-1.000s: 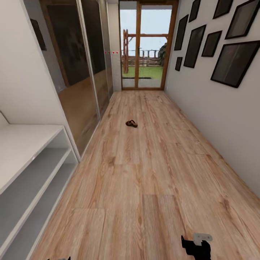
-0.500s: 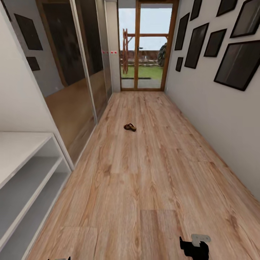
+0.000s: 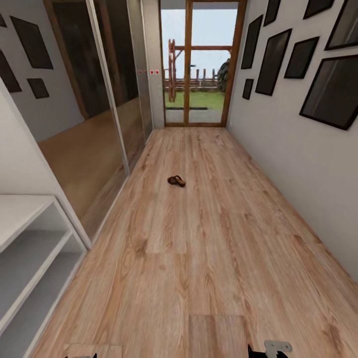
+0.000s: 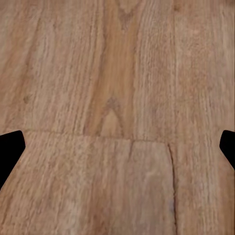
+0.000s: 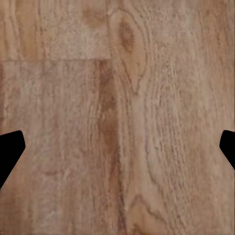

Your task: Pick up the two gym shoes and the two sandals from the corridor floor and place them onto the hallstand (shoe rack) in the corridor, making sure they are on the rack and not on the floor. Arrange them so the two gym shoes are next to each other and the two sandals are next to each other.

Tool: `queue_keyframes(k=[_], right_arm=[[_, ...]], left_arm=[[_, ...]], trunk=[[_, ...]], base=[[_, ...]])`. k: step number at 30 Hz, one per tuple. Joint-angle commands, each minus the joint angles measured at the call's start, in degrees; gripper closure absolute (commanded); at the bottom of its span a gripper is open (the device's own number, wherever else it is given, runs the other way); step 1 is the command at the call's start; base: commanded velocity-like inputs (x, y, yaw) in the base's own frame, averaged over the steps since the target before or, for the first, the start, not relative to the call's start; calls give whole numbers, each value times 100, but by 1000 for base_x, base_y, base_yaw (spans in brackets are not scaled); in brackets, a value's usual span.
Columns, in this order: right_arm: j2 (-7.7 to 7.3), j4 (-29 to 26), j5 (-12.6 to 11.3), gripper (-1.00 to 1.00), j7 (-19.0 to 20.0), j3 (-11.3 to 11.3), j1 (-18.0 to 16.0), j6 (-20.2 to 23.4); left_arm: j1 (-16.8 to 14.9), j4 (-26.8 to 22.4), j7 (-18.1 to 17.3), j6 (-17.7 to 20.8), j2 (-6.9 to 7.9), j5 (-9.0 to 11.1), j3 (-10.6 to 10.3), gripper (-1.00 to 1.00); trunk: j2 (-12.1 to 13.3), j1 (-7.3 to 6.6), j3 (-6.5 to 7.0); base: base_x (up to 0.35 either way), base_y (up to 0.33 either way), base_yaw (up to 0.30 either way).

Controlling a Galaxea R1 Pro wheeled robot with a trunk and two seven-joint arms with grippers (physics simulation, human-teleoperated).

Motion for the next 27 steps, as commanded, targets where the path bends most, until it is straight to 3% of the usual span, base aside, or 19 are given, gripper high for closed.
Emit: queue_keyframes(k=[1, 27], right_arm=[[3, 9, 61, -100, -29, -30, 13, -16], [26, 10, 61, -100, -29, -30, 90, -16]], left_arm=[[-4, 4, -57, -7, -3, 16, 38, -100], [-4, 4, -57, -16, -2, 18, 35, -100]], trunk=[[-2, 2, -5], [-2, 2, -5]], base=[[339, -85, 0], [339, -85, 0]])
